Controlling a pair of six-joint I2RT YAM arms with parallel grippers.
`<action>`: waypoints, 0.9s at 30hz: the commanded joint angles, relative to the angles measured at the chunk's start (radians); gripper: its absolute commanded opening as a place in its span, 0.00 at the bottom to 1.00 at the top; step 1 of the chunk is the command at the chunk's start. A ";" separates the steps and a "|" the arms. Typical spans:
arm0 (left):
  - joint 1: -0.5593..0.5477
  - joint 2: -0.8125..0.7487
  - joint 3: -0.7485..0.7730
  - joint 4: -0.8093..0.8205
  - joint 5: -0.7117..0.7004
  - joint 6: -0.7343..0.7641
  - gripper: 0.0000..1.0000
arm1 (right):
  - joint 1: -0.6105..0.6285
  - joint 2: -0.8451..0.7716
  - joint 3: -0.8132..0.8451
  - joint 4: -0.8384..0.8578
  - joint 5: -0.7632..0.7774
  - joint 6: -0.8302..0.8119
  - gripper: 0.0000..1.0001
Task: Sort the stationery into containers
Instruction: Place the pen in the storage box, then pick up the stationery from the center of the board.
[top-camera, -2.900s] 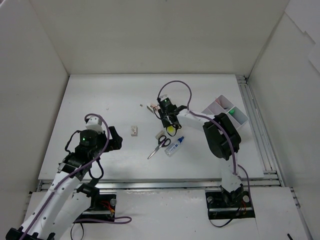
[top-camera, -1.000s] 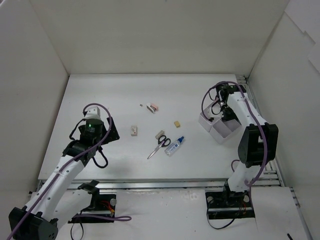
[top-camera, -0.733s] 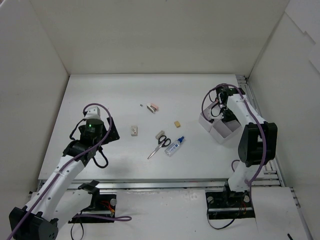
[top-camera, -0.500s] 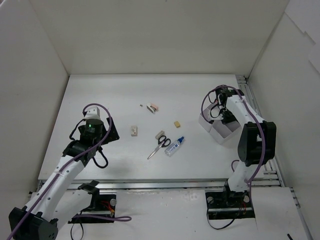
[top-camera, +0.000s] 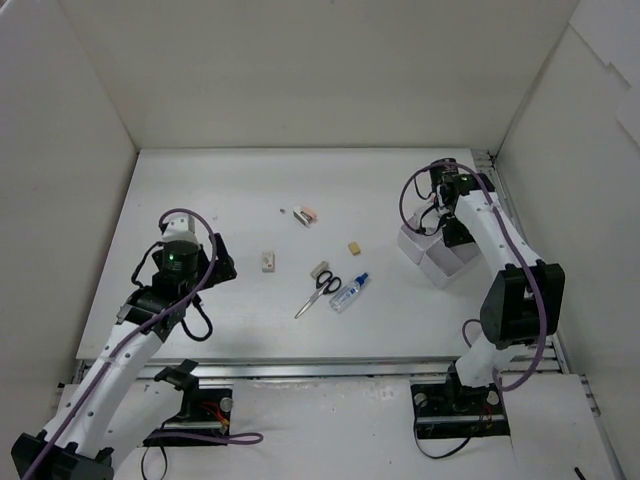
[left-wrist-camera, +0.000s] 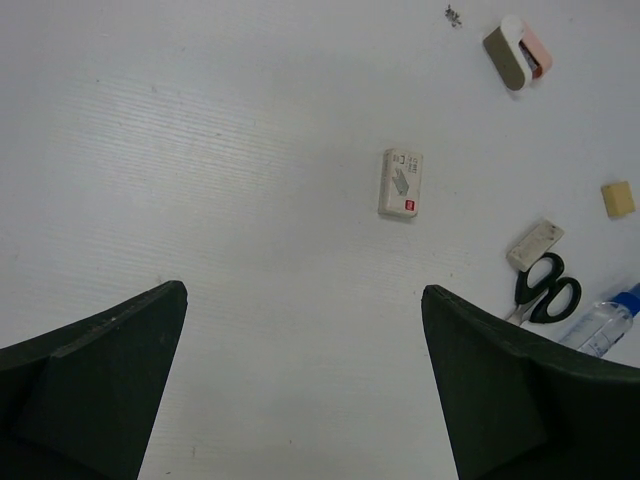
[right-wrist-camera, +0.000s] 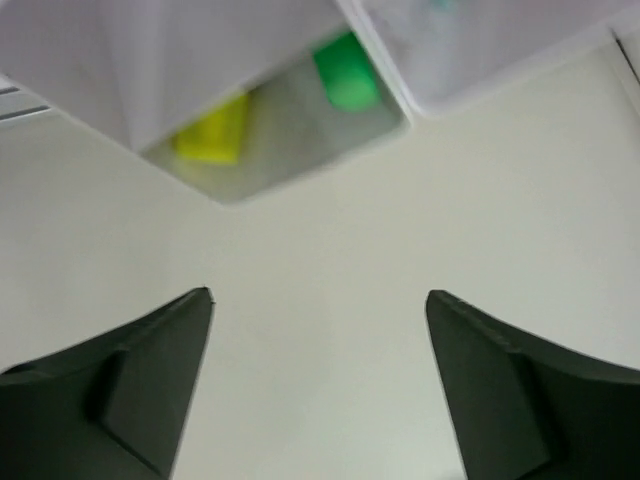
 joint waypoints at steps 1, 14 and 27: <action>0.006 -0.049 0.007 0.049 0.017 0.020 1.00 | 0.054 -0.114 0.093 -0.054 0.041 0.056 0.90; 0.006 -0.112 -0.023 0.076 0.152 0.026 1.00 | 0.298 -0.157 0.364 0.168 -0.626 0.856 0.98; 0.006 -0.155 -0.123 0.082 0.246 -0.050 0.99 | 0.569 -0.337 -0.317 0.617 -0.094 2.145 0.98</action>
